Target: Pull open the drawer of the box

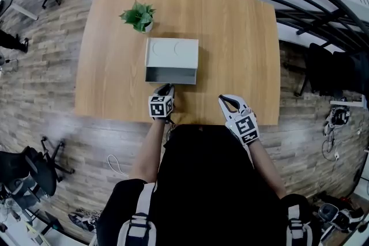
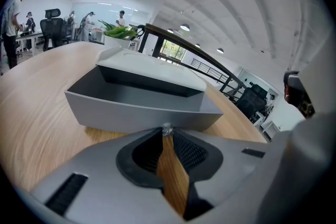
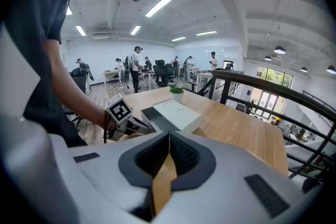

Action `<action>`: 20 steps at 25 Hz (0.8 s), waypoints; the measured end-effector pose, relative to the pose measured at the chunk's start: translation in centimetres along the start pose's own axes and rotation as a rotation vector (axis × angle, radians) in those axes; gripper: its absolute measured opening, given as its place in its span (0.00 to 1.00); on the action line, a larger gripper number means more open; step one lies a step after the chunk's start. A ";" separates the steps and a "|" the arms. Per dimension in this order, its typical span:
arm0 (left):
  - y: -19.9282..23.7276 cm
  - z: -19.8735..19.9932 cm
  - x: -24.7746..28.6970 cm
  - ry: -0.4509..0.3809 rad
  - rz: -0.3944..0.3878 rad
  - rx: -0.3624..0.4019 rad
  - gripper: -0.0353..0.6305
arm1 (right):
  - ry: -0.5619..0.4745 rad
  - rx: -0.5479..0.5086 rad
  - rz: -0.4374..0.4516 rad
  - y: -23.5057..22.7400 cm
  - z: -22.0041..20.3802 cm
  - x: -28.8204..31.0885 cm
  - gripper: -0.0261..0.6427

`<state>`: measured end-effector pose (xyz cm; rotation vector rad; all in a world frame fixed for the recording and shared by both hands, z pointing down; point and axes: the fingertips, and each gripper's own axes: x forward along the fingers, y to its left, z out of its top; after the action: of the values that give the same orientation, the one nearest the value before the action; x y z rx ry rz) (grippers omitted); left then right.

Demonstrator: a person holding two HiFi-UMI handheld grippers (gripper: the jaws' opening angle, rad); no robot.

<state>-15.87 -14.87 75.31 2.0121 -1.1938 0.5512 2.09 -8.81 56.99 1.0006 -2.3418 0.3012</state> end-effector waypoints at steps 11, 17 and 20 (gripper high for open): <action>-0.2 -0.6 -0.4 -0.004 0.004 0.000 0.17 | -0.006 0.007 -0.003 0.6 -0.3 -0.3 0.08; 0.0 -1.1 -0.7 -0.015 0.007 -0.011 0.17 | -0.001 0.003 0.013 1.3 -0.5 0.1 0.08; -0.1 -1.3 -0.9 -0.012 0.009 -0.011 0.17 | -0.001 0.000 0.019 1.3 -0.5 0.1 0.08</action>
<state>-16.17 -13.36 75.52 2.0045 -1.2109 0.5368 1.35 -7.70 57.49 0.9797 -2.3533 0.3078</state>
